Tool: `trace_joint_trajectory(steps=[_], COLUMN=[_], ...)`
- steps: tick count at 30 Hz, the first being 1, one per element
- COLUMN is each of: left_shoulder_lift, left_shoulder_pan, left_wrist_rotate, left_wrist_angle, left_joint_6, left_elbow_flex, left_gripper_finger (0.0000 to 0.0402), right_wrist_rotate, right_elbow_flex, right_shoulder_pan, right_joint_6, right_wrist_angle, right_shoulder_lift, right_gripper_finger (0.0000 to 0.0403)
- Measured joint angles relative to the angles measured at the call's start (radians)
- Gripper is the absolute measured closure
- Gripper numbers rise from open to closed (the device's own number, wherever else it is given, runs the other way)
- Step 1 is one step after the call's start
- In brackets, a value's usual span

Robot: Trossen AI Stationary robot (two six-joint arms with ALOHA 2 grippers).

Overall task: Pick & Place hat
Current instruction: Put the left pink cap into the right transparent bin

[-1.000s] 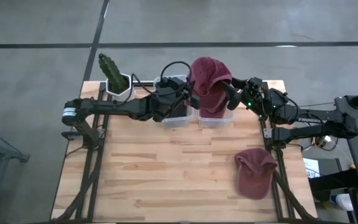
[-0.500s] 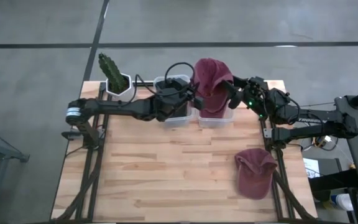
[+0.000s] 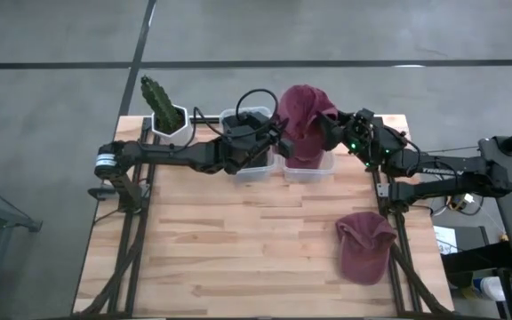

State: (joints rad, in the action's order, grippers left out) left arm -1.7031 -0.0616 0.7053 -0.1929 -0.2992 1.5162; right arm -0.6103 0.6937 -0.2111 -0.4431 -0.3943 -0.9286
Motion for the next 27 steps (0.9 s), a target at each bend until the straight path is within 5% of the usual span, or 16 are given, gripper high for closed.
trace_joint_trajectory(steps=[9, 20, 27], left_shoulder_lift=[0.0, 0.0, 0.0], left_shoulder_pan=[0.005, 0.005, 0.005], left_wrist_rotate=[-0.025, -0.068, -0.09], left_wrist_angle=[-0.006, 0.005, 0.004], left_joint_6=[0.001, 0.007, 0.004], left_elbow_flex=[0.0, 0.0, 0.0], left_gripper_finger=[0.0394, 0.0392, 0.0347], right_wrist_rotate=[0.001, 0.005, 0.001], right_elbow_flex=[0.0, 0.0, 0.0], right_shoulder_pan=[-0.031, -0.032, -0.031], right_joint_6=[-0.138, -0.085, -0.076], right_wrist_angle=[0.04, 0.039, 0.04], right_shoulder_lift=[-0.065, -0.052, -0.035], right_gripper_finger=[0.0207, 0.038, 0.0387])
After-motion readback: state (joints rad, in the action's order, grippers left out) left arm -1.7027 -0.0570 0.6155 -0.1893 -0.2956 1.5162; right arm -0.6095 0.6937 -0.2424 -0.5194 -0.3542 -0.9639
